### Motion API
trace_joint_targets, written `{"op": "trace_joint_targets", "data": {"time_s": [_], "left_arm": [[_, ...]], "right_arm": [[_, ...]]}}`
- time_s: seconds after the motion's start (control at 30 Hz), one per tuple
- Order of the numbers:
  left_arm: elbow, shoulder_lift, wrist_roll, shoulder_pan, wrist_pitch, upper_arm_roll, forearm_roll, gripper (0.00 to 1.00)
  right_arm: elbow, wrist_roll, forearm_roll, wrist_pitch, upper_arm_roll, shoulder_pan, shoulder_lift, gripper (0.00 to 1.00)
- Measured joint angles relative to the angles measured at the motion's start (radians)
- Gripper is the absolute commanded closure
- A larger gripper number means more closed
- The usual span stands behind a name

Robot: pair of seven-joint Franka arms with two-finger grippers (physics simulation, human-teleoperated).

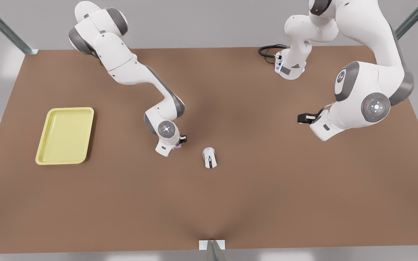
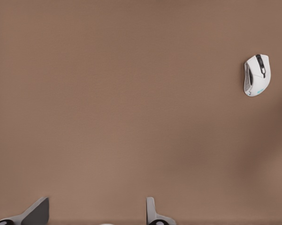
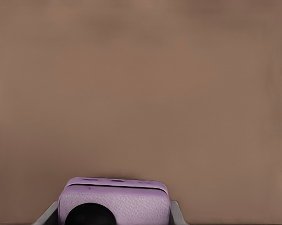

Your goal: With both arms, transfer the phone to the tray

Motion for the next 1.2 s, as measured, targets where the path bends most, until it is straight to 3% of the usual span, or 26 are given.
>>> {"op": "trace_joint_targets", "data": {"time_s": [0.13,0.43,0.6,0.7,0.77,0.8,0.83,1.0,1.1,1.2], "left_arm": [[0.0,0.003,0.0,0.0,-0.001,0.0,0.0,0.0],[0.0,0.009,0.0,0.0,-0.006,0.001,0.001,0.0],[0.0,0.011,0.0,0.0,-0.007,0.001,0.001,0.0],[0.0,0.011,0.0,0.0,-0.008,0.001,0.001,0.0],[0.0,0.01,0.0,0.0,-0.008,0.001,0.001,0.0],[0.0,0.01,0.0,0.0,-0.008,0.002,0.001,0.0],[0.0,0.01,0.0,0.0,-0.008,0.002,0.001,0.0],[0.0,0.011,0.0,0.0,-0.008,0.002,0.001,0.0],[0.0,0.011,0.0,0.0,-0.008,0.002,0.001,0.0],[0.006,0.002,0.001,0.0,-0.022,0.003,0.002,0.0]], "right_arm": [[-0.041,-0.029,0.003,-0.052,-0.002,-0.125,-0.143,0.23],[-0.318,-0.18,0.003,-0.1,-0.007,-0.506,-0.367,0.23],[-0.331,-0.358,-0.011,-0.094,-0.009,-0.855,-0.373,0.23],[-0.307,-0.478,-0.038,-0.07,-0.012,-0.983,-0.299,0.23],[-0.306,-0.547,-0.051,-0.045,-0.022,-0.999,-0.234,0.21],[-0.307,-0.578,-0.054,-0.033,-0.023,-1.001,-0.203,0.14],[-0.309,-0.606,-0.057,-0.018,-0.024,-1.001,-0.175,0.0],[-0.263,-0.728,-0.064,0.037,-0.028,-1.002,-0.143,0.0],[0.035,-0.774,-0.068,-0.046,-0.022,-0.905,-0.173,0.0],[0.363,-0.748,-0.069,-0.294,0.008,-0.724,-0.258,0.0]]}}
